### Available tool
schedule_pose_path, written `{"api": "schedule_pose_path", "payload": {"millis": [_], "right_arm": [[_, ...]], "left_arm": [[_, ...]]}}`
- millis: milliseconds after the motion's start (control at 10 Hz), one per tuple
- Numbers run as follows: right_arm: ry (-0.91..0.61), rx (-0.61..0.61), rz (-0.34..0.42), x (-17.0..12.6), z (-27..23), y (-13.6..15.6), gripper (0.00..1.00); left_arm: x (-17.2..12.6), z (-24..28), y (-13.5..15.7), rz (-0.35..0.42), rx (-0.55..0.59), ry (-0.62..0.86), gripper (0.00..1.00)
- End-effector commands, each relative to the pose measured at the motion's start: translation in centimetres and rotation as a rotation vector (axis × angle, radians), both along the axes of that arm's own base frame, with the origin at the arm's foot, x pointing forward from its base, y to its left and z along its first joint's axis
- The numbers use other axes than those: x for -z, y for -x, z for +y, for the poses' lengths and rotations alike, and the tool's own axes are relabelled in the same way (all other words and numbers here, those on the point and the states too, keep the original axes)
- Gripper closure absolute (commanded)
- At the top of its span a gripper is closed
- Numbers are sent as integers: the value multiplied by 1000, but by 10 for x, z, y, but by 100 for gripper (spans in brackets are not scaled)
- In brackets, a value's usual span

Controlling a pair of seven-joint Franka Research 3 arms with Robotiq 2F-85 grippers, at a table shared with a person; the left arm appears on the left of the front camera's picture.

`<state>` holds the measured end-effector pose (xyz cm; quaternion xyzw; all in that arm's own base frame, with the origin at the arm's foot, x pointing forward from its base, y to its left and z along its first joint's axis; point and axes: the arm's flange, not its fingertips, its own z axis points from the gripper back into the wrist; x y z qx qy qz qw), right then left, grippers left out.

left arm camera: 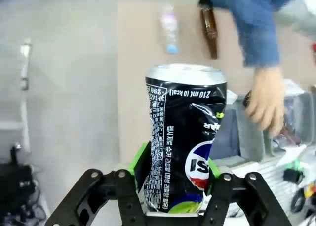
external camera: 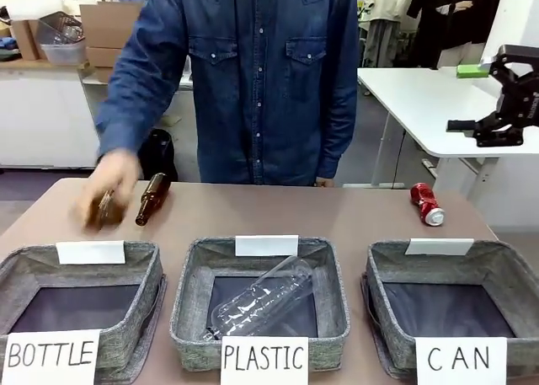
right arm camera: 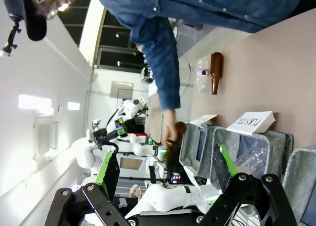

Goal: Sort the can waste into the basket.
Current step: Pick up the can waste from the table and place it in the right Fabric basket.

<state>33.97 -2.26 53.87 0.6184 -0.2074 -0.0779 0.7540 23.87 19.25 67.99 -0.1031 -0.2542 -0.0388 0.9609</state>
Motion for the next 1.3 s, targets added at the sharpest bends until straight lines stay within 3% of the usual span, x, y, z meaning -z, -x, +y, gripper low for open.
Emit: {"api": "schedule_pose_path", "payload": {"millis": [0,500,700,900,1100,1200], "right_arm": [[-26,5,-14,-2,2,-2,0],[-26,5,-14,-2,2,-2,0],[-26,5,-14,-2,2,-2,0],[-26,5,-14,-2,2,-2,0],[-26,5,-14,-2,2,-2,0],[-26,5,-14,-2,2,-2,0]], "left_arm": [[-4,-2,-2,-41,-91,51,55],[8,-24,-19,-13,-18,34,55],[21,-71,-32,-76,90,75,55],[37,-143,-41,-106,349,127,55],[74,-234,-51,-35,633,73,55],[91,-273,-51,-51,702,8,55]]}}
